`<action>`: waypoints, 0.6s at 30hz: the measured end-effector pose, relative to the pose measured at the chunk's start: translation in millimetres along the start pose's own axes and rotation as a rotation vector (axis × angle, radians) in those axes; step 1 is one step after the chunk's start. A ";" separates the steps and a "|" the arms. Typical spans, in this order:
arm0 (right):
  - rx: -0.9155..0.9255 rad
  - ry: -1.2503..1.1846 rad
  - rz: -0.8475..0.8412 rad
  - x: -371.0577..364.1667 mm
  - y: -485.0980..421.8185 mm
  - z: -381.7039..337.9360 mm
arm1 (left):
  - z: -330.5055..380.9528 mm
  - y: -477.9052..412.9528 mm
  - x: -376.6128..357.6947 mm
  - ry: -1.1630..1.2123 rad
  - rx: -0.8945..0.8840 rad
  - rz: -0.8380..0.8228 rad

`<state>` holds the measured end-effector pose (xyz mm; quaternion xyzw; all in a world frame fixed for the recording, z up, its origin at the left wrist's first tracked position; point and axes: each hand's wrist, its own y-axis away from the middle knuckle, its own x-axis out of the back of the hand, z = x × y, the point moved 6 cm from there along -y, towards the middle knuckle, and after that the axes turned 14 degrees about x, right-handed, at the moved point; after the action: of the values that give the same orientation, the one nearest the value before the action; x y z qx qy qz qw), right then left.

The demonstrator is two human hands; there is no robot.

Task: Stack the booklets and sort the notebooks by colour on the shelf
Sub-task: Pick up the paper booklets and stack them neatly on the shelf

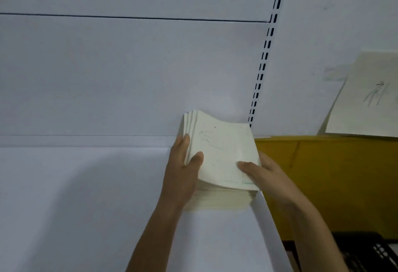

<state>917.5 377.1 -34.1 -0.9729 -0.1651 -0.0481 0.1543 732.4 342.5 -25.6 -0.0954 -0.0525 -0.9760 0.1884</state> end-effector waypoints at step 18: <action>-0.192 -0.605 0.106 -5.7 -37.4 46.2 | -8.5 22.0 4.8 -0.164 -0.304 0.229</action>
<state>901.5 423.5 -68.1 -0.9605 -0.1470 0.2360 0.0079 734.9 319.3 -31.5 -0.2074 0.0913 -0.9339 0.2767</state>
